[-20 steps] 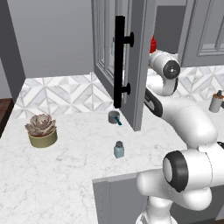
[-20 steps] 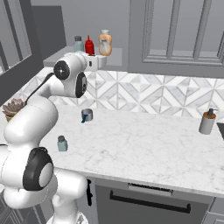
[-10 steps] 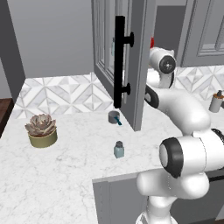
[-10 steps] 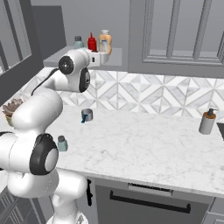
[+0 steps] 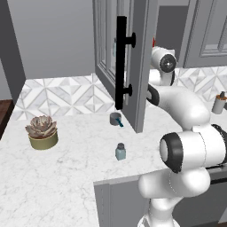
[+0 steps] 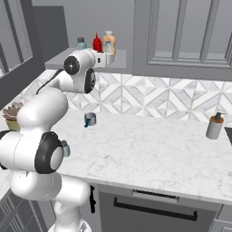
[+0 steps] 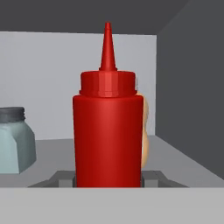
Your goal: Put the shaker and condiment bottle from the counter next to their counterparts in the cabinet.
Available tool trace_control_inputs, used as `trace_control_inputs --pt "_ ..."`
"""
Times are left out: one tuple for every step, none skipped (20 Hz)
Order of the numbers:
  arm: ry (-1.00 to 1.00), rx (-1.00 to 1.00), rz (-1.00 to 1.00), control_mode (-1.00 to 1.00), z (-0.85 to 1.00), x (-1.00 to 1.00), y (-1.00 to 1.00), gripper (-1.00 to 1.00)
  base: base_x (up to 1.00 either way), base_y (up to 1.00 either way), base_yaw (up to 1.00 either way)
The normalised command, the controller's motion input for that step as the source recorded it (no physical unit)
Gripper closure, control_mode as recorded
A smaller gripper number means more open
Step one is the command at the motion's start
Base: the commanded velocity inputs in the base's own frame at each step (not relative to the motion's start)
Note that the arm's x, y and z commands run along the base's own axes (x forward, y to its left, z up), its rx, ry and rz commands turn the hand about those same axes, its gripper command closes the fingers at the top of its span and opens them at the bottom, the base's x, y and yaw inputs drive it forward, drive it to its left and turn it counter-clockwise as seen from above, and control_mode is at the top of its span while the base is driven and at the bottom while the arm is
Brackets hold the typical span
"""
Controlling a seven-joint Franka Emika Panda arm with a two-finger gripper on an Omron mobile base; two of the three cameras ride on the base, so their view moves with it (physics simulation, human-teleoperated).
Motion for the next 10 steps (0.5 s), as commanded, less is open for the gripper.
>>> trace_control_inputs --pt "0.00 0.00 0.00 -1.00 -0.22 0.26 -0.09 1.00 0.00 0.00 0.00" --pt "-0.01 0.00 0.00 -1.00 -0.24 0.24 -0.10 1.00 0.00 0.00 0.00" --pt "-0.01 0.00 0.00 -1.00 -0.24 0.24 -0.09 1.00 0.00 0.00 0.00" --pt "-0.01 0.00 0.00 -1.00 -0.24 0.26 -0.08 1.00 0.00 0.00 0.00" --pt "-0.01 0.00 0.00 -1.00 -0.26 0.26 -0.09 1.00 0.00 0.00 0.00" --pt "-0.01 0.00 0.00 -1.00 -0.27 0.26 -0.08 1.00 0.00 0.00 0.00" --pt "-0.01 0.00 0.00 -1.00 -0.28 0.26 -0.06 1.00 0.00 0.00 0.00" --pt "-0.01 0.00 0.00 -1.00 -0.29 0.25 -0.06 1.00 0.00 0.00 0.00" --pt "-0.01 0.00 0.00 -1.00 -0.29 0.24 -0.06 1.00 0.00 0.00 0.00" --pt "-0.02 0.00 0.00 -1.00 -0.30 0.21 -0.06 1.00 0.00 0.00 0.00"
